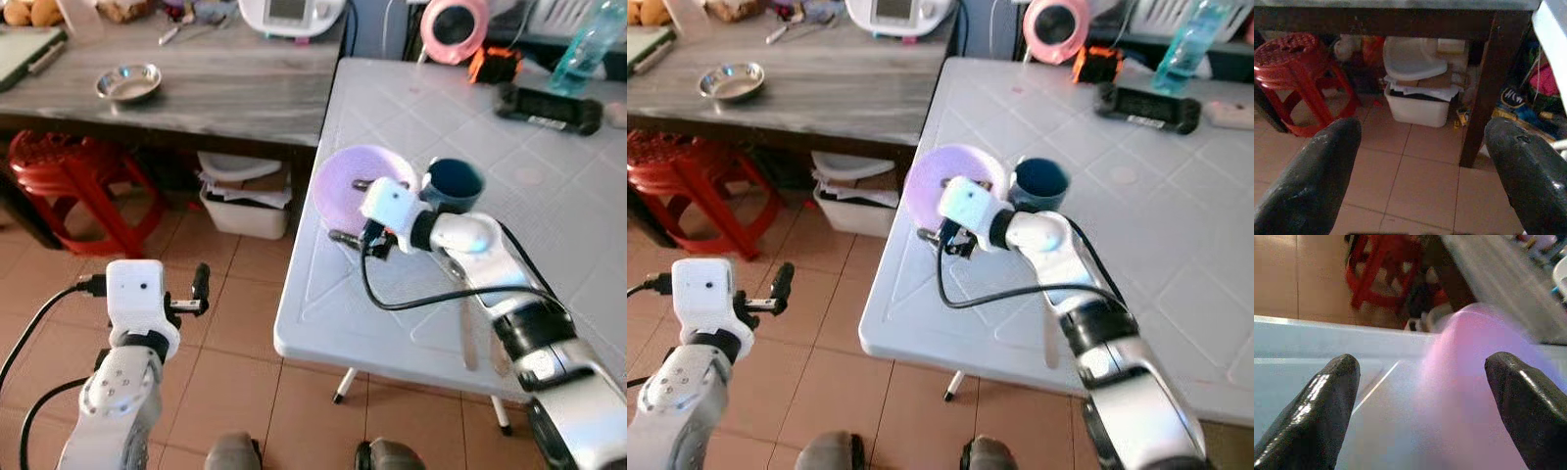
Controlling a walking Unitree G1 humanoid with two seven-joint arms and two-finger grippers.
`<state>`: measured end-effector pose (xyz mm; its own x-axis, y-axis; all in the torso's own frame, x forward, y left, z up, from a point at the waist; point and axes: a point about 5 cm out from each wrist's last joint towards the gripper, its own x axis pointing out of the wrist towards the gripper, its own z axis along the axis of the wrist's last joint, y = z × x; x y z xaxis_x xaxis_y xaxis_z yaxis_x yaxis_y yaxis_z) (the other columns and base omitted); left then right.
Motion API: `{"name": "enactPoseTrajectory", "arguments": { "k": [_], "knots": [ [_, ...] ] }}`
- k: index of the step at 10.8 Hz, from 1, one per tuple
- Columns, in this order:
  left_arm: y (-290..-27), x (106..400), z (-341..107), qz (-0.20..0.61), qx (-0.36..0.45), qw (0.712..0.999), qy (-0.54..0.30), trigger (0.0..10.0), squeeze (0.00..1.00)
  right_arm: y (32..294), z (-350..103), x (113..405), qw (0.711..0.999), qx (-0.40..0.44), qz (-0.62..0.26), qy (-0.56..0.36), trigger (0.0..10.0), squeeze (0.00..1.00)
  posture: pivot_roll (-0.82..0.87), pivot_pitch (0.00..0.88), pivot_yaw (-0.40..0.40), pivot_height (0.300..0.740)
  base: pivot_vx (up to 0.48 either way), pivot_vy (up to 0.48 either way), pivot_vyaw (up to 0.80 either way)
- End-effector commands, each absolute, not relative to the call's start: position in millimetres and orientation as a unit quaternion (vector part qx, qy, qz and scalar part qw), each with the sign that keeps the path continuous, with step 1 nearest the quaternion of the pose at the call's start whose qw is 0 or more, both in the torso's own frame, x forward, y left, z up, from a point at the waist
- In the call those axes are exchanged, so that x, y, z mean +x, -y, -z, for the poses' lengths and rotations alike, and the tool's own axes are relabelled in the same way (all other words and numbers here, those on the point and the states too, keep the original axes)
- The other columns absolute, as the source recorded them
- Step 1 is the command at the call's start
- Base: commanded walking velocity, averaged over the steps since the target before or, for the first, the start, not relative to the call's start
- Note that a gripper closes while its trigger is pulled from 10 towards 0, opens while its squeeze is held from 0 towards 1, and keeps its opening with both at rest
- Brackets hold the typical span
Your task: Setting the table
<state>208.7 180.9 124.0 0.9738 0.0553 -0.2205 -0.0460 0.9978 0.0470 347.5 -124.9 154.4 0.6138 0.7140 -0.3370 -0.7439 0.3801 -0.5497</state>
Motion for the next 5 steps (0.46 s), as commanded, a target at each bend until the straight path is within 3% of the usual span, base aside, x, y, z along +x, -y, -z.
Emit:
{"name": "enactPoseTrajectory", "arguments": {
  "k": [1, 4, 5],
  "knots": [
    [-183, 206, -127, -0.025, 0.025, 0.993, -0.112, 10.0, 0.0, 121, -157, 350, 0.822, -0.355, -0.446, -0.017, 10.0, 0.0, 0.14, 0.126, 0.047, 0.74, 0.0, 0.0, 0.0],
    [-182, 208, -127, -0.026, 0.021, 0.993, -0.117, 10.0, 0.0, 132, -161, 360, 0.839, -0.363, -0.406, -0.021, 10.0, 0.0, 0.14, 0.121, 0.042, 0.74, 0.0, 0.0, 0.0],
    [-182, 209, -126, -0.025, 0.019, 0.992, -0.119, 10.0, 0.0, 137, -157, 362, 0.837, -0.373, -0.399, -0.04, 7.7, 0.0, 0.13, 0.118, 0.042, 0.74, 0.0, 0.0, 0.0]
  ]
}}
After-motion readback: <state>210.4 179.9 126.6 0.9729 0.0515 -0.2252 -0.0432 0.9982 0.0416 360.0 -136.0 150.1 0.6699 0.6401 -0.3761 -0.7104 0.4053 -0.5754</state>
